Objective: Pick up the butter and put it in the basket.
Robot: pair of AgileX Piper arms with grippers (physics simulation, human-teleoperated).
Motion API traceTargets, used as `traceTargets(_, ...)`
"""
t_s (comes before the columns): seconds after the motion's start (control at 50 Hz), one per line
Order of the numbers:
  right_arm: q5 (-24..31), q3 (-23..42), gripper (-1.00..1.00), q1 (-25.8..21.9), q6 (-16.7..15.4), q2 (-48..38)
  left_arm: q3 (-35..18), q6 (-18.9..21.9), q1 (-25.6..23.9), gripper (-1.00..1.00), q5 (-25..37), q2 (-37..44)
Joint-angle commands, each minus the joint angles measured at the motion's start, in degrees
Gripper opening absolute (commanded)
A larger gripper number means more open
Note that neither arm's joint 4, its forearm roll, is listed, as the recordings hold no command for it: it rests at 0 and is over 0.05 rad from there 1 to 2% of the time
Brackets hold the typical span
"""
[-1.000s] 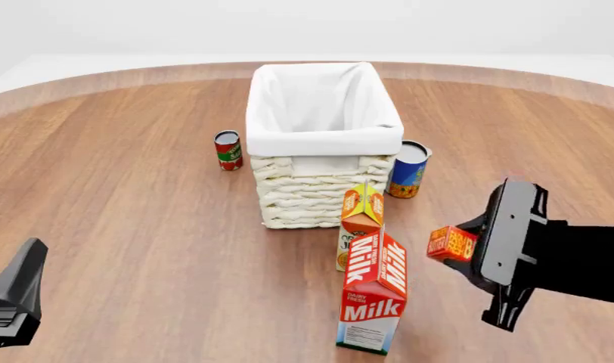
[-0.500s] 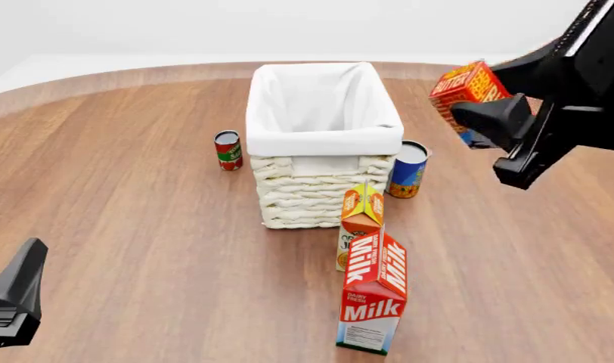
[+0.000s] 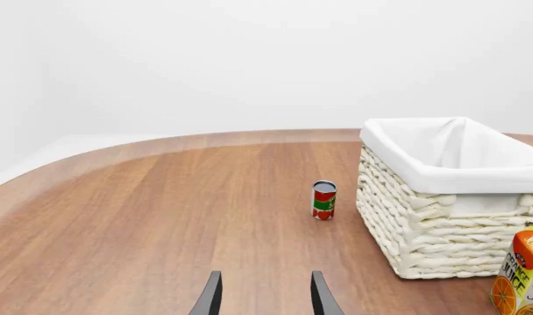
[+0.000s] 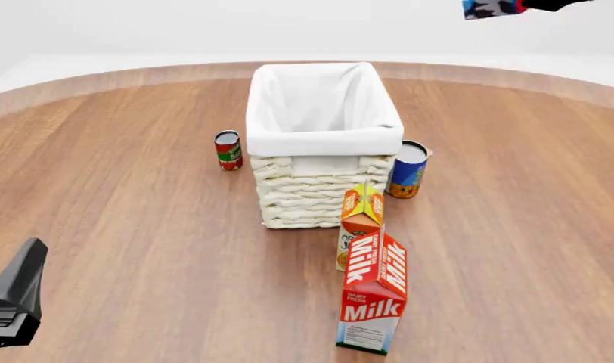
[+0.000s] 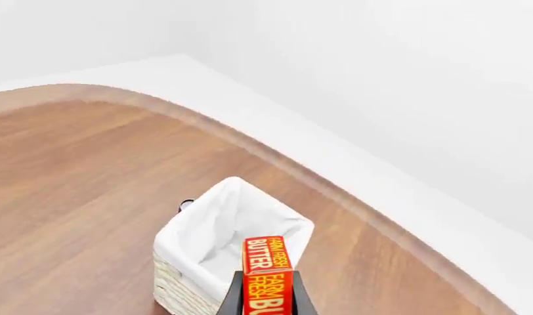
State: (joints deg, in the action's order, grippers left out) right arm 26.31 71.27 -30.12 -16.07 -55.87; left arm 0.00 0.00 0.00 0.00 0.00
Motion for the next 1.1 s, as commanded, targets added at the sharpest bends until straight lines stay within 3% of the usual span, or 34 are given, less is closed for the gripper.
traceTargets(0.02,-3.8,6.0,-1.0,-1.5,6.1,-4.8,0.0,0.0,0.0,1.0,0.0,0.0)
traceTargets(0.26,-5.6,13.1,-1.0,-1.8,8.8,-14.0,0.0,0.0,0.0,1.0,0.0,0.0)
traceTargets(0.28,-5.7,14.9,-1.0,-1.1,10.6,-15.6,0.0,0.0,0.0,1.0,0.0,0.0)
traceTargets(0.38,-5.7,16.7,-1.0,-0.9,11.4,-18.3,0.0,0.0,0.0,1.0,0.0,0.0)
traceTargets(0.4,-5.4,18.0,-1.0,-0.1,13.6,-19.4,0.0,0.0,0.0,1.0,0.0,0.0)
traceTargets(0.42,-5.2,18.8,-1.0,-0.4,12.6,-20.2,0.0,0.0,0.0,1.0,0.0,0.0)
traceTargets(0.44,-4.7,20.2,-1.0,-1.1,14.5,-21.1,0.0,0.0,0.0,1.0,0.0,0.0)
traceTargets(0.6,-2.5,26.6,-1.0,-5.1,13.4,-26.0,0.0,0.0,0.0,1.0,0.0,0.0)
traceTargets(0.84,-2.5,30.5,-1.0,-7.3,13.5,-31.5,0.0,0.0,0.0,1.0,0.0,0.0)
traceTargets(1.1,-2.0,35.1,-1.0,-3.5,14.8,-39.2,0.0,0.0,0.0,1.0,0.0,0.0)
